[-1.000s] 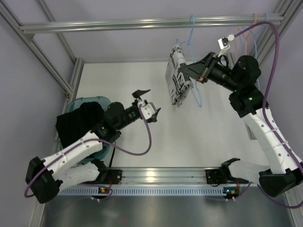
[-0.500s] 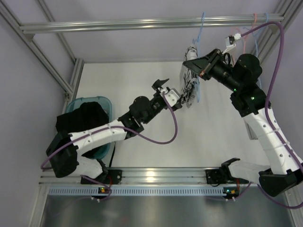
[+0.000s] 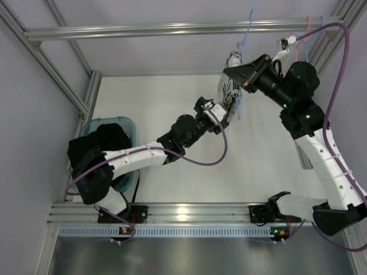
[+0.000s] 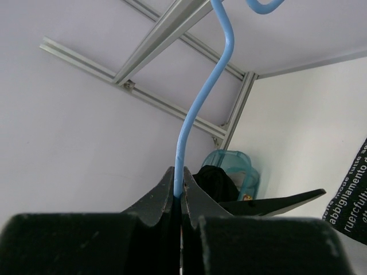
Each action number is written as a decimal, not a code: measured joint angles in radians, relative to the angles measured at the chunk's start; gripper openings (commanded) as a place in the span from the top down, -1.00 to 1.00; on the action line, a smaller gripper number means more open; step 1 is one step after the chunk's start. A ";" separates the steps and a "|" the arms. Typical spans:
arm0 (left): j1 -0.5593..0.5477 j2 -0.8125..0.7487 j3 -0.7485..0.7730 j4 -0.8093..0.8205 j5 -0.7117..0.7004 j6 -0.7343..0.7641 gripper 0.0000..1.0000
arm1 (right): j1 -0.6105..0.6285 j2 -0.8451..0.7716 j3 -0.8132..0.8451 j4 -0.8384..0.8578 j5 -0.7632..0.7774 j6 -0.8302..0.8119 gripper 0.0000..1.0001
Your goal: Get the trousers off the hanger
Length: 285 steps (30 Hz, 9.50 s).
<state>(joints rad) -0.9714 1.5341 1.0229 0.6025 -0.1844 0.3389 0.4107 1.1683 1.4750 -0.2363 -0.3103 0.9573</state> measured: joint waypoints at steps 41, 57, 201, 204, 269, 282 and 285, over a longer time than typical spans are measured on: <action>0.014 0.191 0.152 0.062 -0.158 -0.089 -0.57 | 0.002 -0.008 -0.023 0.012 -0.008 0.066 1.00; 0.014 0.144 0.065 0.071 -0.142 -0.106 -0.70 | 0.002 -0.008 -0.029 0.030 -0.012 0.064 1.00; 1.168 -1.283 0.053 -1.095 -0.206 -0.246 1.00 | 0.008 -0.171 -0.538 0.046 -0.136 -0.497 1.00; 1.168 -1.284 -0.049 -1.077 -0.161 -0.233 1.00 | 0.008 -0.171 -0.537 0.037 -0.136 -0.512 1.00; 1.168 -0.923 -0.041 -1.098 0.686 -0.263 -0.96 | -0.152 -0.029 0.176 -0.488 0.181 -0.755 1.00; 1.168 -0.945 -0.054 -1.099 0.684 -0.262 -0.96 | -0.423 0.156 0.248 -0.450 0.024 -0.699 1.00; 1.168 -0.945 -0.061 -1.099 0.684 -0.262 -0.96 | -0.456 0.162 0.248 -0.443 0.001 -0.700 1.00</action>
<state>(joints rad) 0.1967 0.5892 0.9623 -0.4969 0.4999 0.0765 -0.0452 1.3300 1.7229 -0.6788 -0.3096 0.2577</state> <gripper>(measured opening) 0.982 0.017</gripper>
